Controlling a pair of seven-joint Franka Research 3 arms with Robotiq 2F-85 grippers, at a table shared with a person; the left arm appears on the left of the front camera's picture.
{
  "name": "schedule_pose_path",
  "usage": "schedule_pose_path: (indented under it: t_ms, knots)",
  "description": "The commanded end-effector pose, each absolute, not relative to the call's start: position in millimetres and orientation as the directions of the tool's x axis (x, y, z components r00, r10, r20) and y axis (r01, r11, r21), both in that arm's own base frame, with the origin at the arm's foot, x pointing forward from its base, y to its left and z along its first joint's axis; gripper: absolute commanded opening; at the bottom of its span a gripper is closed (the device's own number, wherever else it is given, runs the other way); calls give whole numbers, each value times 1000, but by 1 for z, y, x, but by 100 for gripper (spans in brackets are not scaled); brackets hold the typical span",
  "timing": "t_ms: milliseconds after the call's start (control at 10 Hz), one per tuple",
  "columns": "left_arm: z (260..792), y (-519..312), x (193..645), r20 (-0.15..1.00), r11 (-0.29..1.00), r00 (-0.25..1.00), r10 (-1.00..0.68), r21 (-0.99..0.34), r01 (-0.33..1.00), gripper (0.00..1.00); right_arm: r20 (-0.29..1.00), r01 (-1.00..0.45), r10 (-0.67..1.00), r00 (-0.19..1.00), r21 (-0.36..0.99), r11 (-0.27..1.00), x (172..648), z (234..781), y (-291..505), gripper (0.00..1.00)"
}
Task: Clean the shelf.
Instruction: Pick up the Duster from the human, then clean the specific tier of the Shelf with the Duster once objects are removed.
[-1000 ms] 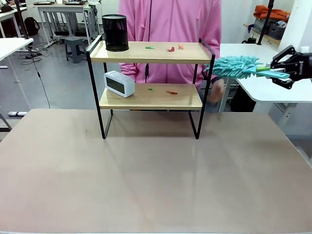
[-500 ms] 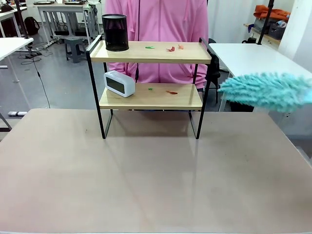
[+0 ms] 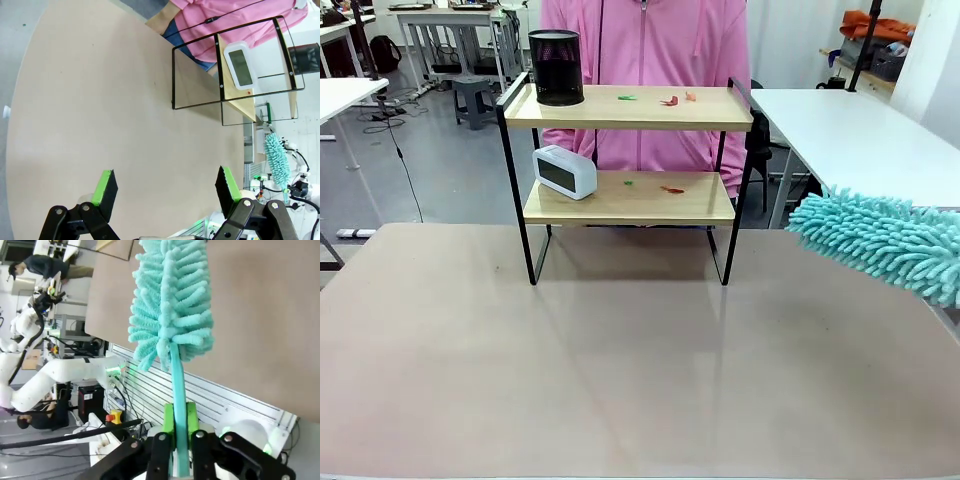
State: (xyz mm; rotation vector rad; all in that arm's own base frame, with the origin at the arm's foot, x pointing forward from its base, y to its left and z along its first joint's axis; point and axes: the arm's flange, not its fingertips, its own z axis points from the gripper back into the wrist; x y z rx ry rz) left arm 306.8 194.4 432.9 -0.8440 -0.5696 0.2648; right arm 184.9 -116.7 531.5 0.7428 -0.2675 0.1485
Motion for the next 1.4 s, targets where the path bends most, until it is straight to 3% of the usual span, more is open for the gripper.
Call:
schedule_pose_path:
  t_ms: [0, 1300]
  knots:
    - [431, 194, 306, 387, 645, 817, 428, -764, 23, 100, 281, -202, 3, 960, 685, 700, 190, 548, -127, 1]
    - [431, 194, 306, 387, 645, 817, 428, -764, 23, 100, 281, -202, 3, 960, 685, 700, 190, 548, -127, 1]
